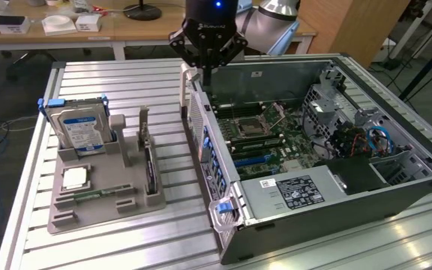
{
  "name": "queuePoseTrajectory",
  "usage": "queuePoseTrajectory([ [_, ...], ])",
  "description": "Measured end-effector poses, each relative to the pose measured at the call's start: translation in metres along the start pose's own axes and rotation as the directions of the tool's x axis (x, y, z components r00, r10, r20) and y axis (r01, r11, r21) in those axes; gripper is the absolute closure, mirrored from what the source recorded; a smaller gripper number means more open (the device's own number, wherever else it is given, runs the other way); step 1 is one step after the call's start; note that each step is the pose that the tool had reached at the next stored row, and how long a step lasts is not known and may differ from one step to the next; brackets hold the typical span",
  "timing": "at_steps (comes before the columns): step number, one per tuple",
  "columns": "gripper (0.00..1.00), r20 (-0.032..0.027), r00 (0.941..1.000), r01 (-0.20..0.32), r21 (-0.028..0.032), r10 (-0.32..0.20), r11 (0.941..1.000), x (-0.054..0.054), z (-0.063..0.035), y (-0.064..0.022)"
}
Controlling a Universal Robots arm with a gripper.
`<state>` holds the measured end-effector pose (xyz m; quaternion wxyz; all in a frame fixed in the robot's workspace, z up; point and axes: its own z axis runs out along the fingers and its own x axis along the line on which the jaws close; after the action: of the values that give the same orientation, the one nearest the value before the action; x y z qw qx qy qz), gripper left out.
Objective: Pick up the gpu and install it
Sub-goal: 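Reach for the gpu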
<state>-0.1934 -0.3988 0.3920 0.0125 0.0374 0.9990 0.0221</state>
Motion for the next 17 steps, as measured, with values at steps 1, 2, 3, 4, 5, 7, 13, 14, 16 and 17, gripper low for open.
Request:
queuePoseTrajectory([
  [1, 0.89, 0.0000, 1.0000, 0.000, 0.0000, 0.000, 1.0000, 0.001, 0.0000, -0.0001],
  [2, 0.89, 0.0000, 1.0000, 0.000, 0.0000, 0.000, 1.0000, 0.001, 0.0000, -0.0001],
  [3, 0.89, -0.0001, 1.0000, 0.000, 0.0000, 0.000, 1.0000, 0.002, 0.0000, -0.0002],
  [4, 0.89, 0.0000, 1.0000, 0.000, 0.0000, 0.000, 1.0000, 0.003, 0.0000, -0.0002],
  [5, 0.89, 0.0001, 1.0000, 0.000, 0.0000, 0.000, 1.0000, 0.003, 0.0000, -0.0002],
  [7, 0.89, 0.0000, 1.0000, 0.000, 0.0000, 0.000, 1.0000, 0.007, 0.0000, -0.0005],
  [13, 0.89, 0.0000, 1.0000, 0.000, 0.0000, 0.000, 1.0000, 0.016, 0.0000, -0.0012],
  [14, 0.89, 0.0000, 1.0000, 0.000, 0.0000, 0.000, 1.0000, 0.017, 0.0000, -0.0013],
  [16, 0.89, 0.0000, 1.0000, 0.000, 0.0000, 0.000, 1.0000, 0.020, 0.0000, -0.0015],
  [17, 0.89, 0.0001, 1.0000, 0.000, -0.0001, 0.000, 1.0000, 0.021, 0.0000, -0.0016],
])
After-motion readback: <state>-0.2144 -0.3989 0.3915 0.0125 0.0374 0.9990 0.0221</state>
